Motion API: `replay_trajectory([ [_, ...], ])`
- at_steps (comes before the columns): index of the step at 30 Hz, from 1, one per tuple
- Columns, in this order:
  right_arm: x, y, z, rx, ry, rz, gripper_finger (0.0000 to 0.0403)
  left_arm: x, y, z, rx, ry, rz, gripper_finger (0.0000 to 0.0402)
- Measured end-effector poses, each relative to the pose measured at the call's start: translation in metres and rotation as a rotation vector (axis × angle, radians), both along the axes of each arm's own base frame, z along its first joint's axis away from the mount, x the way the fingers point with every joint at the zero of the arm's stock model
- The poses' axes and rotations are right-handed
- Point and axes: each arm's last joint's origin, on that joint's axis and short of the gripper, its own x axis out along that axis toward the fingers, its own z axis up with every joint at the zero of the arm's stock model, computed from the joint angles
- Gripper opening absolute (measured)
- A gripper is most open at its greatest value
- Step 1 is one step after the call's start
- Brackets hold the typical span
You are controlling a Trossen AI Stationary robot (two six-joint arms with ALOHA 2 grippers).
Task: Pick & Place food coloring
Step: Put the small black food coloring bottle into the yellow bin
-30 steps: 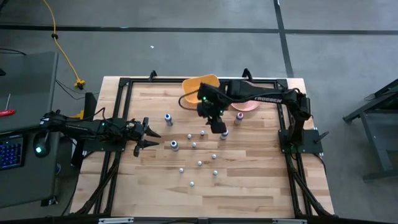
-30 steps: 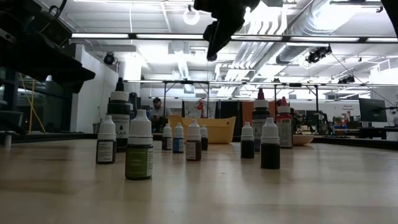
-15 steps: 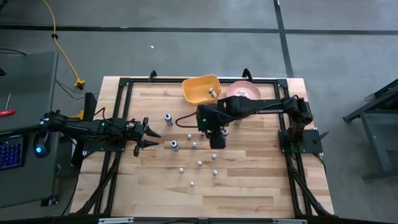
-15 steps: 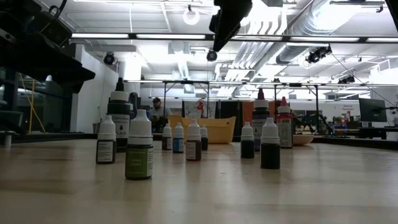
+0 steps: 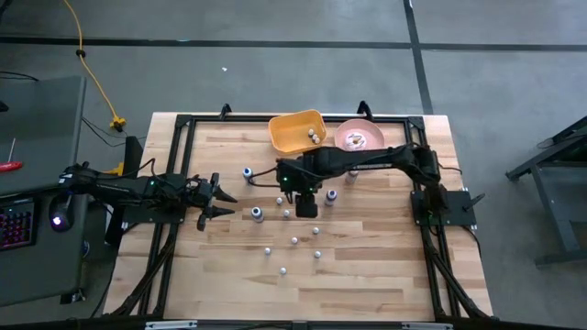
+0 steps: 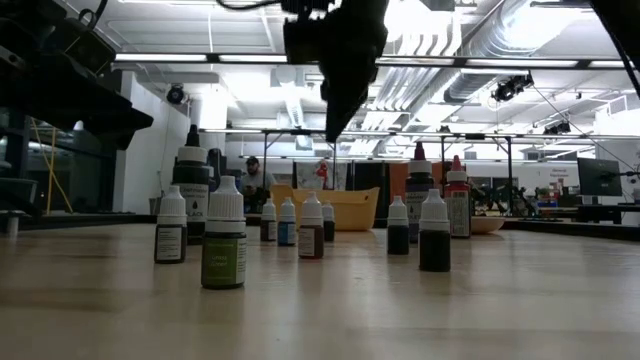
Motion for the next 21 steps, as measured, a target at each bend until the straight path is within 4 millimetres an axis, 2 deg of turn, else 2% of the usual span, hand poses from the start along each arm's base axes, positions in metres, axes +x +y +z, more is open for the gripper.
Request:
replay_trajectory([
  [9, 0.009, -0.018, -0.027, 0.016, 0.046, 0.141, 0.0152, 0.0, 0.0, 0.0, 0.0, 0.0, 0.0, 0.0163],
  [21, 0.016, -0.037, -0.057, 0.002, 0.1, 0.215, 0.0152, 0.0, 0.0, 0.0, 0.0, 0.0, 0.0, 0.0163],
])
